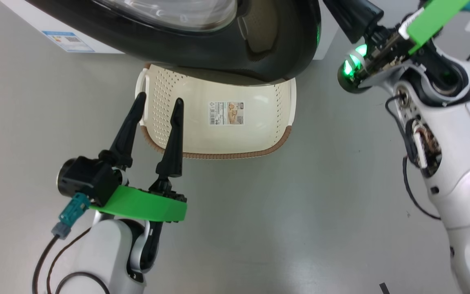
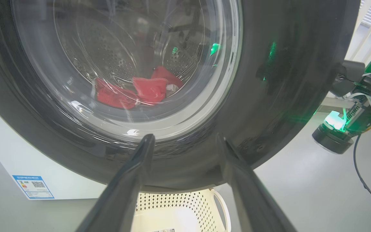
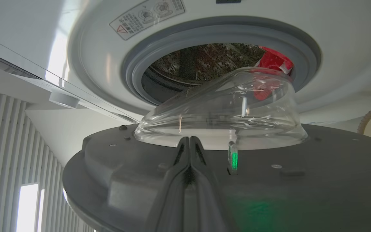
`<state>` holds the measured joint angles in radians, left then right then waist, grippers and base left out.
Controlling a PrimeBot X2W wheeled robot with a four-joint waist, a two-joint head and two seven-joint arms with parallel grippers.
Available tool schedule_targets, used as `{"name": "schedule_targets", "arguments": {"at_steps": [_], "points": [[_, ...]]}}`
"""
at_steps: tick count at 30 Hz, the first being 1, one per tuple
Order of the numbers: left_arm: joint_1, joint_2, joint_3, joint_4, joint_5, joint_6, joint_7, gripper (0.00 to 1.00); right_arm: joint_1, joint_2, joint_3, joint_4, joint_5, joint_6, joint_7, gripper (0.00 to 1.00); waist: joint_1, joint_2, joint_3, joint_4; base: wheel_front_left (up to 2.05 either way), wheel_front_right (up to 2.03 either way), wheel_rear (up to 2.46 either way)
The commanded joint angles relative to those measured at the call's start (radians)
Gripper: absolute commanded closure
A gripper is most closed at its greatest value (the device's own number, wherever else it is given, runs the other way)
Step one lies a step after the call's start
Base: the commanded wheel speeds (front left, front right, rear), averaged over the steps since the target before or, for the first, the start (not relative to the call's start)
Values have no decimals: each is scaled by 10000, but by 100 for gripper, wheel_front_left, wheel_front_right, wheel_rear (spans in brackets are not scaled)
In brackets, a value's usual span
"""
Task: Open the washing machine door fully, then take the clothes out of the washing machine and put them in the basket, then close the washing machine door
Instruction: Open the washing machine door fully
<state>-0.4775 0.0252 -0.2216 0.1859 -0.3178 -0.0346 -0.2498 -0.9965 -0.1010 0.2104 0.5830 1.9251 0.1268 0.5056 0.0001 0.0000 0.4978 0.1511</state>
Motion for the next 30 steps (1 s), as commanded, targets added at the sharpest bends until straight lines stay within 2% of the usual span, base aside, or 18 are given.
{"name": "schedule_targets", "arguments": {"at_steps": [1, 7, 12, 30], "points": [[-96, 250, 277, -226, -19, 70, -120, 0, -372, 136, 201, -12, 247, 39, 283, 100, 0, 0, 53, 21, 0, 0, 0], [-154, 250, 251, -198, -51, 87, -120, 0, -1099, -25, 767, 674, 672, 39, 1113, 100, 0, 0, 120, 47, 0, 0, 0], [-151, 250, 302, -186, -39, 106, -120, 0, -1225, -84, 1170, 718, 590, 39, 1288, 100, 0, 0, 112, 6, 0, 0, 0], [61, 250, 452, -155, -70, 293, -120, 0, -70, -365, 2269, -334, 777, 39, 1345, 100, 0, 0, -411, 208, 0, 0, 0]]}}
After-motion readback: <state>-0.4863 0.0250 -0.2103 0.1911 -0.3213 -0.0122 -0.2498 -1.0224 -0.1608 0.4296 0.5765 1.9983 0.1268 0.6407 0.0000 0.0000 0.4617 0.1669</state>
